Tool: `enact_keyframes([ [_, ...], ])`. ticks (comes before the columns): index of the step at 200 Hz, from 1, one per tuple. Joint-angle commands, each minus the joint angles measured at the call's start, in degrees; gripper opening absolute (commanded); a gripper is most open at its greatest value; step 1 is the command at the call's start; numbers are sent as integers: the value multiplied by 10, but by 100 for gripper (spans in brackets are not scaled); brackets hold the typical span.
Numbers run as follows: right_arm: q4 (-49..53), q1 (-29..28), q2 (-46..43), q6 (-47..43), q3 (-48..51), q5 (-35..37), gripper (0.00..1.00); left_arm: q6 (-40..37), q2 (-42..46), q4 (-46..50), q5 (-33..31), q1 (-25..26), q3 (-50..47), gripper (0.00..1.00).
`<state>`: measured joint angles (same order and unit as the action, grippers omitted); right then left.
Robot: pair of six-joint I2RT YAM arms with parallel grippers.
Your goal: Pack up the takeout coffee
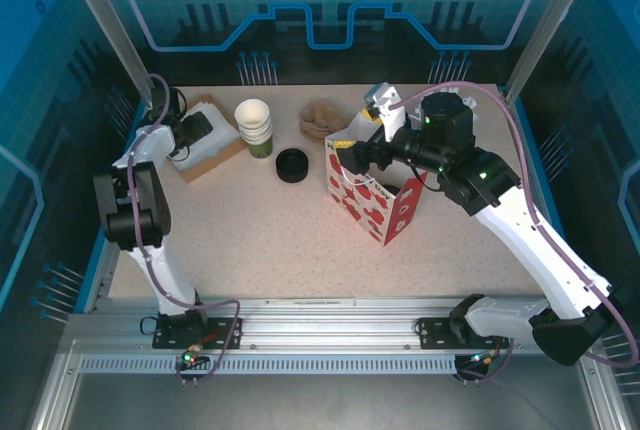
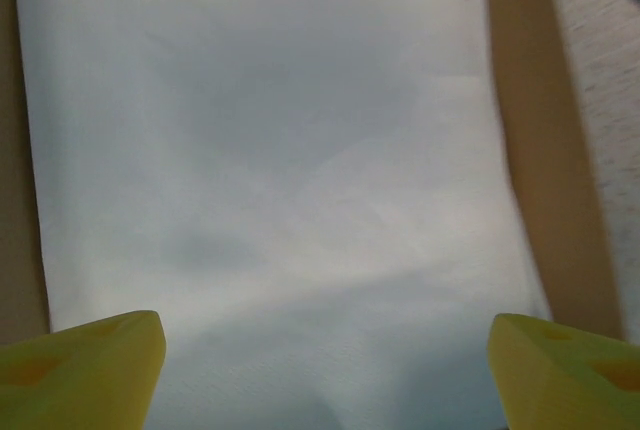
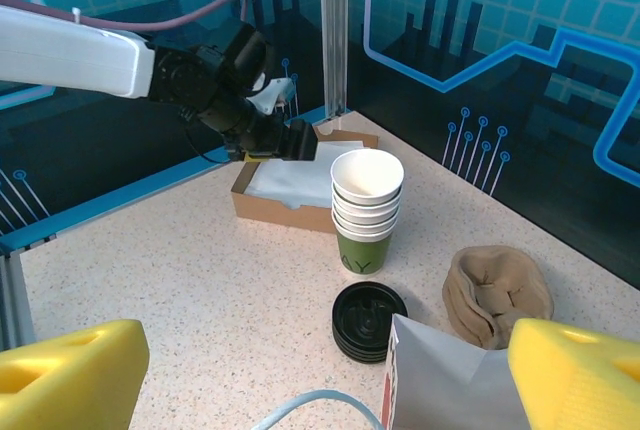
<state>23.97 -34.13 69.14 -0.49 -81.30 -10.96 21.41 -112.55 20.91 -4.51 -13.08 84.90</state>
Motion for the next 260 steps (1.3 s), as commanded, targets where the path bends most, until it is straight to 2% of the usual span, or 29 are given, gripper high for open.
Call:
enact_keyframes([
  [1,-20,-6,-2,-9,7,6,94,-26,-36,49,-25,-4,43,87],
  [94,-14,-6,-1,-9,24,30,94,-55,-148,102,-46,2,128,83],
  [137,-10,-5,-2,-11,29,38,95,-65,-170,116,-52,7,145,76],
  [216,-8,-5,-5,-13,36,45,95,-72,-180,126,-47,9,158,47],
  [260,-6,-6,-5,-13,36,46,95,-79,-175,130,-49,10,158,27],
])
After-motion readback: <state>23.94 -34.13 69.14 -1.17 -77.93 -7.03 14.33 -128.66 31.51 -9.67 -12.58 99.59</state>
